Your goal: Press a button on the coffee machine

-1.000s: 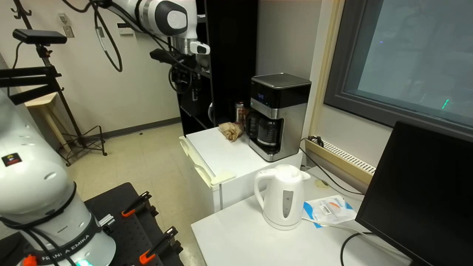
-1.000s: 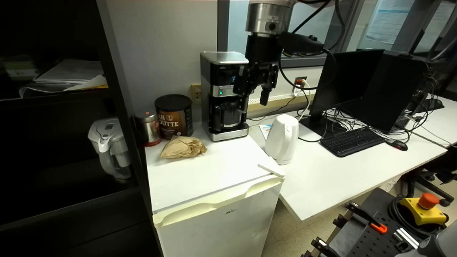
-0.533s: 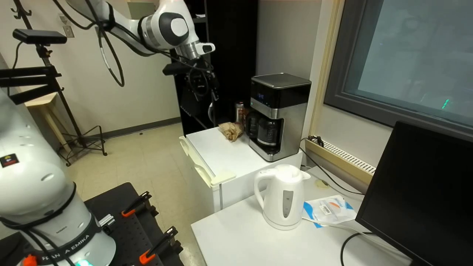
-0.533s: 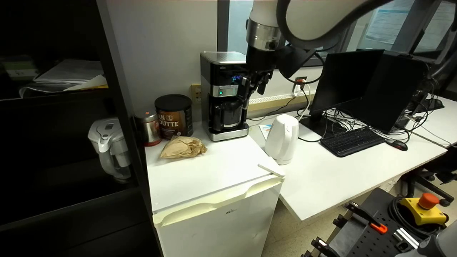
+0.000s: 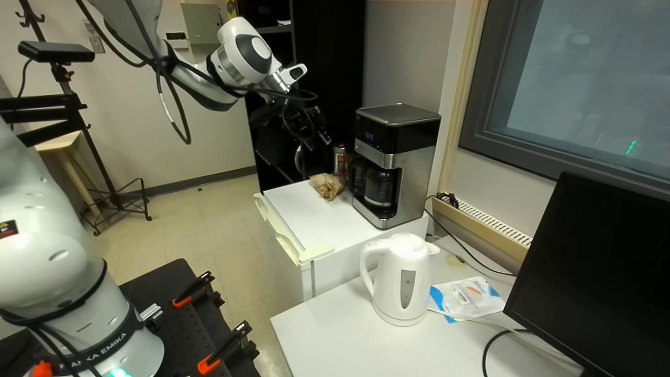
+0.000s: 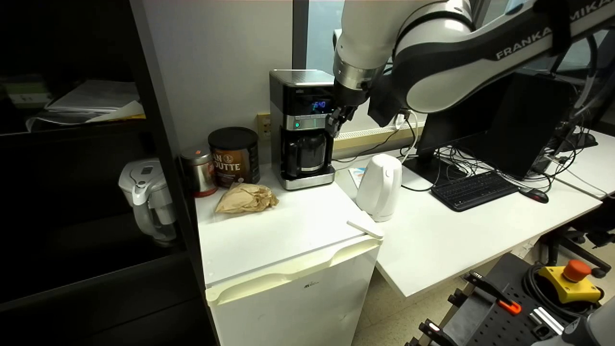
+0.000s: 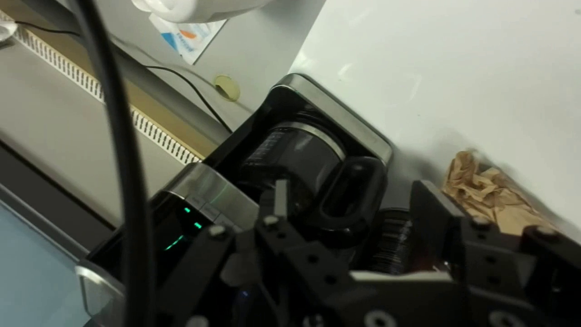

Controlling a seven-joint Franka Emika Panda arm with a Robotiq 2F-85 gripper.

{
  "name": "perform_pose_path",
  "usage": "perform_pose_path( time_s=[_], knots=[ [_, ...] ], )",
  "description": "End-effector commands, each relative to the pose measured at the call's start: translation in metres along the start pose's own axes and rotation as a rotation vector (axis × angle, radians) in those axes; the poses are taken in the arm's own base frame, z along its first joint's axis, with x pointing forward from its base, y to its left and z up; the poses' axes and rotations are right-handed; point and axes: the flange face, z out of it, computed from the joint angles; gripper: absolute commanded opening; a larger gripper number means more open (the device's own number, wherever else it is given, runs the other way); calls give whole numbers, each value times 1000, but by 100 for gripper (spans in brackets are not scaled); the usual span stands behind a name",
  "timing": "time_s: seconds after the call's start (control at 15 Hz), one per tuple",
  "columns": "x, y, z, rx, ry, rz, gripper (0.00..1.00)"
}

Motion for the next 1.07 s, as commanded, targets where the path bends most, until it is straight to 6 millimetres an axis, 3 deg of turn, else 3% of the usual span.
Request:
perform_pose_path(
  time_s=[0.0,0.33,1.0],
  knots=[
    [-1,5,10,-79,41,17,37],
    [-4,14,20,-161,84,46,1],
    [0,22,52,-266,181,121,0]
  ],
)
